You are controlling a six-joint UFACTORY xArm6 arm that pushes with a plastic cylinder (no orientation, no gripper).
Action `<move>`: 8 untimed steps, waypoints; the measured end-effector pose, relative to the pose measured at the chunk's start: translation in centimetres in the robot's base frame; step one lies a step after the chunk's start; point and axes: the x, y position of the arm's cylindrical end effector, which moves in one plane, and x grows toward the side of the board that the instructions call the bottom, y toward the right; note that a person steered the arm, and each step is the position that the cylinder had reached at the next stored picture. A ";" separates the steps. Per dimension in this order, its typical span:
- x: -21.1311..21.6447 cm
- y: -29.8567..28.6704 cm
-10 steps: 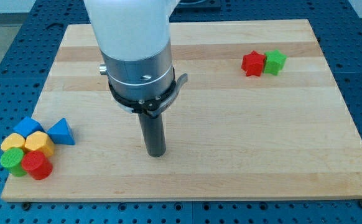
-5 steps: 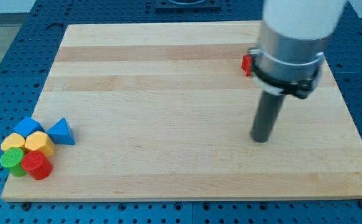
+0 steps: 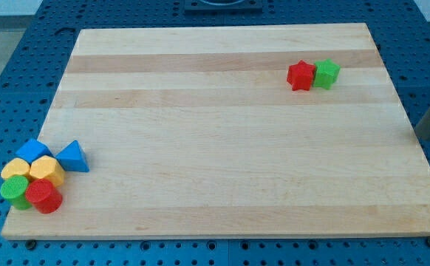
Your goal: Point at green star
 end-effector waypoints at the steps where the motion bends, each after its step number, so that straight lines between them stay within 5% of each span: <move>1: -0.3 2.4; 2: -0.5 2.5; 5: -16.6 0.3; 8: -13.0 -20.2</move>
